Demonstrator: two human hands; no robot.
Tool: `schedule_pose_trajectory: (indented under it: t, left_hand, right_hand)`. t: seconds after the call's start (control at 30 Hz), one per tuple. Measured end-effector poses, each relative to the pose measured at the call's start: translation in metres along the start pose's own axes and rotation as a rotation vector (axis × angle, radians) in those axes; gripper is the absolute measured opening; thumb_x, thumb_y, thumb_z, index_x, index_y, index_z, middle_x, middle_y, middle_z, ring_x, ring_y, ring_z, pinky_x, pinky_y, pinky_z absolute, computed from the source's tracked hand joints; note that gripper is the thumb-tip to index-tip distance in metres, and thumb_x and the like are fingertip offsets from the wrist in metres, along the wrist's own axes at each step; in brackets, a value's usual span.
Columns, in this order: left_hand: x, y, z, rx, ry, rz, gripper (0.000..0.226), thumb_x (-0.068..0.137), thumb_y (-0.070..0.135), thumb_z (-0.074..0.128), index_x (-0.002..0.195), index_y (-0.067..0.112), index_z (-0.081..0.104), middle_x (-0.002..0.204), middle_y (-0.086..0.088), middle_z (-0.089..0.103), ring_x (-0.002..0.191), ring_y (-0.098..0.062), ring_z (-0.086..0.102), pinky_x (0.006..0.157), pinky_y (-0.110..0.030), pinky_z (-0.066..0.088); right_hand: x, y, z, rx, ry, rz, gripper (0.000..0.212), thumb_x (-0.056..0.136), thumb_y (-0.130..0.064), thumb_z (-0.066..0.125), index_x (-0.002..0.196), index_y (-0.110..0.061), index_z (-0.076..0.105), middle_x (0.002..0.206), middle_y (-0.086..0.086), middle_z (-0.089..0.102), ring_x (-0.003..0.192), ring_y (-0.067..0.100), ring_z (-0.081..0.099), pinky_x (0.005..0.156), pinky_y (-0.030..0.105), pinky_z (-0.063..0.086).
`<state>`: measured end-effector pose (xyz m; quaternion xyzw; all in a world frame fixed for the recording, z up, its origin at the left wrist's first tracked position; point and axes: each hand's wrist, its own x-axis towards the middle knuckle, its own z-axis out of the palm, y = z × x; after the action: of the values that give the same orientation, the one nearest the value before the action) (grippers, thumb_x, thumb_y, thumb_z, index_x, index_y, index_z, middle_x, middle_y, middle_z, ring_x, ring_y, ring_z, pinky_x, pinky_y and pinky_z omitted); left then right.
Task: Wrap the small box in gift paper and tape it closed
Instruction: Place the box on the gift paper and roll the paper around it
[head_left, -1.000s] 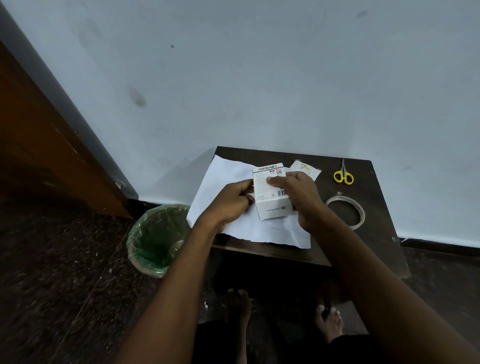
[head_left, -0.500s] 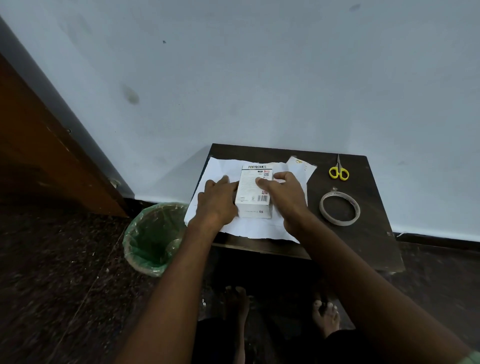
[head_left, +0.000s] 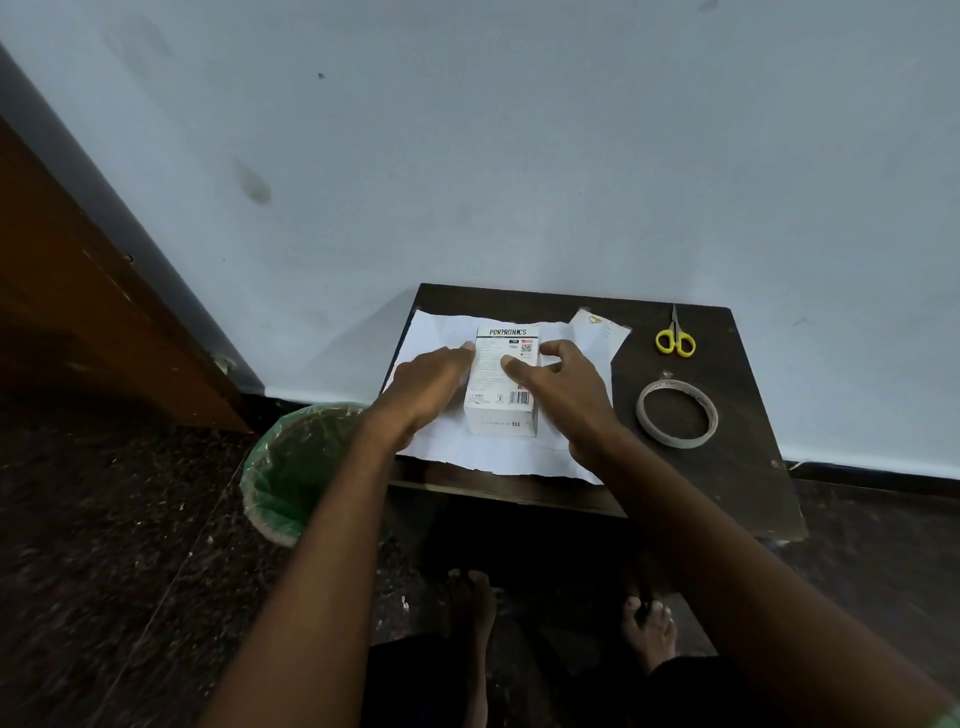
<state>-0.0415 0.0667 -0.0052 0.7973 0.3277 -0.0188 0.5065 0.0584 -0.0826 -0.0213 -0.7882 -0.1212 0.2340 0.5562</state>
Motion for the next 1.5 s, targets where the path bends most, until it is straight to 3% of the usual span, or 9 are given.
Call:
schedule_pose_trajectory:
  t: [0.13, 0.33, 0.43, 0.5, 0.63, 0.73, 1.0, 1.17, 1.5]
  left_hand:
    - [-0.001, 0.0, 0.005, 0.066, 0.046, 0.094, 0.038, 0.1, 0.056, 0.055, 0.127, 0.038, 0.075, 0.124, 0.009, 0.075, 0.119, -0.018, 0.067, 0.111, -0.045, 0.05]
    - [-0.007, 0.004, 0.003, 0.065, 0.041, 0.081, 0.058, 0.084, 0.063, 0.051, 0.131, 0.039, 0.075, 0.124, 0.011, 0.077, 0.116, -0.017, 0.07, 0.109, -0.046, 0.053]
    - [-0.007, 0.003, 0.003, 0.095, 0.059, 0.1, 0.042, 0.1, 0.053, 0.055, 0.132, 0.033, 0.075, 0.126, 0.009, 0.076, 0.117, -0.018, 0.07, 0.107, -0.043, 0.053]
    - [-0.003, 0.002, 0.002, 0.191, 0.159, 0.117, 0.039, 0.109, 0.044, 0.051, 0.135, 0.025, 0.072, 0.136, 0.003, 0.072, 0.125, -0.021, 0.065, 0.108, -0.038, 0.05]
    - [-0.001, -0.005, -0.008, 0.411, 0.46, -0.017, 0.064, 0.102, 0.047, 0.065, 0.156, 0.018, 0.047, 0.155, -0.01, 0.053, 0.143, -0.036, 0.048, 0.113, -0.051, 0.042]
    - [-0.006, -0.011, -0.018, 0.36, 0.465, -0.123, 0.093, 0.096, 0.045, 0.076, 0.164, 0.011, 0.022, 0.156, -0.018, 0.047, 0.144, -0.042, 0.046, 0.11, -0.054, 0.045]
    - [-0.01, -0.008, -0.032, 0.261, 0.446, 0.087, 0.04, 0.089, 0.024, 0.083, 0.127, 0.017, 0.075, 0.122, -0.004, 0.076, 0.111, -0.027, 0.071, 0.089, -0.034, 0.053]
    - [-0.014, 0.01, -0.018, -0.007, 0.348, 0.186, 0.03, 0.087, 0.012, 0.083, 0.116, 0.018, 0.082, 0.098, 0.001, 0.081, 0.091, -0.017, 0.077, 0.089, -0.037, 0.063]
    - [-0.006, 0.015, 0.011, 0.142, 0.287, 0.296, 0.038, 0.087, 0.019, 0.075, 0.123, 0.026, 0.08, 0.079, 0.011, 0.076, 0.075, 0.004, 0.067, 0.079, -0.014, 0.051]
  right_hand:
    - [0.001, 0.001, -0.001, -0.037, 0.02, -0.006, 0.053, 0.09, -0.044, 0.079, 0.13, -0.014, 0.062, 0.132, 0.003, 0.066, 0.11, 0.017, 0.071, 0.066, 0.016, 0.049]
    - [0.003, 0.001, -0.004, -0.118, -0.021, -0.04, 0.053, 0.094, -0.036, 0.077, 0.14, -0.013, 0.062, 0.14, 0.002, 0.067, 0.116, 0.016, 0.069, 0.066, 0.013, 0.049]
    - [0.0, 0.001, -0.002, -0.246, 0.025, -0.081, 0.072, 0.092, -0.046, 0.076, 0.151, -0.015, 0.05, 0.149, 0.006, 0.055, 0.132, 0.023, 0.056, 0.097, 0.032, 0.054]
    - [-0.001, 0.004, -0.001, -0.39, 0.091, -0.19, 0.08, 0.089, -0.051, 0.076, 0.154, -0.017, 0.045, 0.151, 0.008, 0.049, 0.141, 0.026, 0.045, 0.116, 0.045, 0.04]
    - [-0.001, 0.006, -0.002, -0.391, 0.024, -0.297, 0.083, 0.087, -0.05, 0.078, 0.157, -0.025, 0.041, 0.157, 0.006, 0.041, 0.148, 0.025, 0.034, 0.121, 0.043, 0.031]
    - [-0.002, 0.008, -0.002, -0.422, -0.06, -0.278, 0.093, 0.084, -0.053, 0.08, 0.16, -0.027, 0.032, 0.163, 0.002, 0.032, 0.151, 0.025, 0.028, 0.122, 0.049, 0.03]
    - [0.0, 0.012, 0.005, -0.359, -0.123, -0.194, 0.124, 0.054, -0.082, 0.069, 0.158, -0.037, 0.02, 0.158, -0.006, 0.04, 0.143, 0.024, 0.043, 0.114, 0.061, 0.038]
    - [0.001, 0.013, 0.007, -0.353, -0.119, -0.209, 0.121, 0.053, -0.085, 0.069, 0.156, -0.038, 0.024, 0.158, -0.005, 0.041, 0.142, 0.024, 0.044, 0.112, 0.06, 0.041]
    - [0.006, 0.016, 0.005, -0.21, -0.12, -0.23, 0.1, 0.051, -0.069, 0.084, 0.137, -0.041, 0.042, 0.133, -0.013, 0.063, 0.122, 0.021, 0.061, 0.102, 0.053, 0.052]
